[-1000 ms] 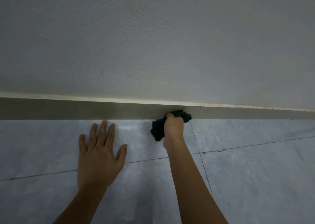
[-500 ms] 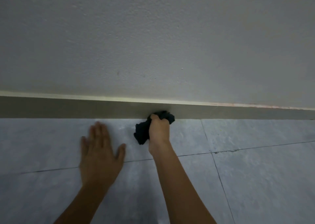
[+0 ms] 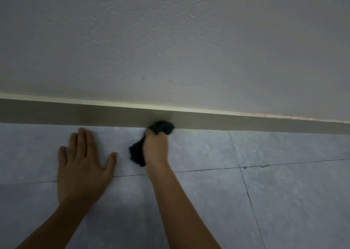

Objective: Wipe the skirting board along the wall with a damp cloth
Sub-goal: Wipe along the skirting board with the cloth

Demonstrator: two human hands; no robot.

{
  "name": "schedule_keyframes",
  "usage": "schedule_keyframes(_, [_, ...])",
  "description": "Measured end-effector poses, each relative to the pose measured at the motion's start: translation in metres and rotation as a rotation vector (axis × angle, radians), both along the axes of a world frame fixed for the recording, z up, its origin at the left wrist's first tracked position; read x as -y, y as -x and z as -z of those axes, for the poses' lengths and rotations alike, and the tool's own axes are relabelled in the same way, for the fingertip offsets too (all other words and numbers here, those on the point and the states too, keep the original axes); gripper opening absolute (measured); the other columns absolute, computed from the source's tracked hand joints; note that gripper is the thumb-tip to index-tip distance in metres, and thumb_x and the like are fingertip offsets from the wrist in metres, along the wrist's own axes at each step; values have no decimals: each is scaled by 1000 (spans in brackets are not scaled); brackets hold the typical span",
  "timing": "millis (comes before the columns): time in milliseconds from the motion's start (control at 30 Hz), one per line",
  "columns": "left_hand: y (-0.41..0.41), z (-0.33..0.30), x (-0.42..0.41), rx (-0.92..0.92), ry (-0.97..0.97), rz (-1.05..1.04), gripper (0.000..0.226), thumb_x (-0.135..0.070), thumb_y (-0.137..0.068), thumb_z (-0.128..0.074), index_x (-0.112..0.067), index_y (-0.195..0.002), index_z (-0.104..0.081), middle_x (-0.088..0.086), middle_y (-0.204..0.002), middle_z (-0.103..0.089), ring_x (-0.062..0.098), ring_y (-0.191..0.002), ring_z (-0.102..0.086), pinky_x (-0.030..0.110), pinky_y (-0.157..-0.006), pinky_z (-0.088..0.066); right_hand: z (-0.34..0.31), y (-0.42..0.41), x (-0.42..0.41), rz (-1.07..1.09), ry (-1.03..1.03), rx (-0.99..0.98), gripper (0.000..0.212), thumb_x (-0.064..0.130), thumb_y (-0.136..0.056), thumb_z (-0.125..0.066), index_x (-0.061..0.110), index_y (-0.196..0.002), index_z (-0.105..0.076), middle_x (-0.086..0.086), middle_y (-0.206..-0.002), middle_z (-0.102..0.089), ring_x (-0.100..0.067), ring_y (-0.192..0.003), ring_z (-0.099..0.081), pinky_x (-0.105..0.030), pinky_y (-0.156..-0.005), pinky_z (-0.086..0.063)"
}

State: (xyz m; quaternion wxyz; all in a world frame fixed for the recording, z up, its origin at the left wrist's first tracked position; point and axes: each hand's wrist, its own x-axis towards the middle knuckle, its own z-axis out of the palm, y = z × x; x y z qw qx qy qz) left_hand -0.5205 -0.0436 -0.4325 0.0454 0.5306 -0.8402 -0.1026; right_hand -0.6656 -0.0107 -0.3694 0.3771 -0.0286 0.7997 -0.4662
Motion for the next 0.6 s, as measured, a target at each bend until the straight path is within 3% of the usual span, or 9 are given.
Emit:
schedule_keyframes(100, [-1, 0, -3, 19, 0, 17, 90, -64, -84, -18, -1, -149, -10, 20, -156, -15, 33, -144, -12, 51, -115, -13, -4, -26, 6, -366, -42, -51, 21, 18, -92, -42, 3, -91, -56, -7, -78, -55, -16, -68, -52, -25, -58, -43])
schedule_keyframes(133, [-1, 0, -3, 15, -7, 13, 91, -64, -84, -17, -2, -149, -10, 19, -156, -14, 33, -144, -12, 51, -115, -13, -7, -22, 4, -432, -81, -124, 20, 19, -90, -43, 5, -90, -57, -6, -78, -56, -17, -68, -52, -26, -57, -42])
schedule_keyframes(233, [-1, -3, -1, -4, -11, -4, 91, -65, -84, -16, -1, -148, -12, 19, -156, -17, 33, -144, -14, 51, -115, -13, -7, 23, -22, -475, -352, -500, 25, 25, -88, -46, 15, -105, -63, -10, -102, -58, -28, -86, -59, -34, -74, -50])
schedule_keyframes(367, [-1, -3, -2, -17, -5, 0, 89, -62, -85, -19, 0, -148, -14, 20, -155, -19, 33, -143, -16, 51, -115, -12, -5, 108, -92, -490, -717, -921, 37, 18, -92, -45, 18, -129, -48, -14, -122, -46, -34, -101, -51, -48, -90, -46])
schedule_keyframes(467, [-1, -5, -4, -31, 3, 2, 88, -62, -85, -19, 1, -147, -14, 21, -155, -19, 34, -143, -16, 50, -115, -12, -5, 157, -121, -293, -857, -846, 42, 14, -92, -44, 13, -134, -41, -20, -122, -43, -37, -104, -48, -49, -90, -45])
schedule_keyframes(533, [-1, -6, -4, -30, 3, 3, 88, -61, -85, -18, 1, -147, -14, 21, -155, -18, 34, -143, -16, 51, -115, -12, -2, 164, -122, -291, -954, -856, 48, 15, -91, -43, 16, -139, -36, -19, -123, -39, -35, -106, -44, -46, -89, -45])
schedule_keyframes(600, [-2, -5, -4, -19, -3, 1, 88, -62, -85, -18, 0, -148, -14, 20, -155, -18, 33, -144, -15, 51, -115, -12, 3, 148, -111, -283, -920, -858, 52, 17, -90, -43, 14, -141, -31, -18, -127, -37, -35, -108, -44, -46, -90, -44])
